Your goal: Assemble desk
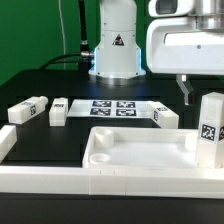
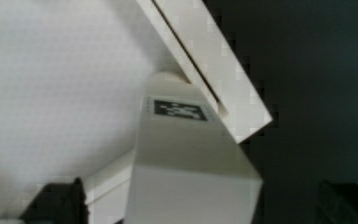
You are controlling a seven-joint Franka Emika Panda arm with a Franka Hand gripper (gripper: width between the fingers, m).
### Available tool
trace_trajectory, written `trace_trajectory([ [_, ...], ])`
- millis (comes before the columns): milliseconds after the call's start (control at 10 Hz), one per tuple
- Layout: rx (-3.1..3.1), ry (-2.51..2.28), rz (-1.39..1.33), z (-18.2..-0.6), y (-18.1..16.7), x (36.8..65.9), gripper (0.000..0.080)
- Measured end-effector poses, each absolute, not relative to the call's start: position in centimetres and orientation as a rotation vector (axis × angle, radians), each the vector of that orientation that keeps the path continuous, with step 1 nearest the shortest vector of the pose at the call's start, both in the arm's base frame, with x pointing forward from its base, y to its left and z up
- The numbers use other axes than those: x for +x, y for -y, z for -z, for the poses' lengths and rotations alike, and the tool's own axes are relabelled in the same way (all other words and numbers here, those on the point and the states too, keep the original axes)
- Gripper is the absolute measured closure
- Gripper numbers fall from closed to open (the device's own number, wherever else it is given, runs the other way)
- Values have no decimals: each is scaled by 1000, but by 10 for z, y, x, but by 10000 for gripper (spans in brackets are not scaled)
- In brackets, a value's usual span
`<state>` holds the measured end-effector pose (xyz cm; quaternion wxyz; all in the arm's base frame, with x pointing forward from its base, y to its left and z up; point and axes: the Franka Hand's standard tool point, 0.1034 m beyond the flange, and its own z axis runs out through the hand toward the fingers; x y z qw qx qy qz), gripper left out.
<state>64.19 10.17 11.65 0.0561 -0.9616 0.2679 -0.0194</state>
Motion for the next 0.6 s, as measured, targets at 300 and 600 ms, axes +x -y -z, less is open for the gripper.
trace_trajectory([
  [300, -2995, -487, 78, -116, -102, 642, 150],
  [600, -3049, -157, 91, -112, -107, 637, 150],
])
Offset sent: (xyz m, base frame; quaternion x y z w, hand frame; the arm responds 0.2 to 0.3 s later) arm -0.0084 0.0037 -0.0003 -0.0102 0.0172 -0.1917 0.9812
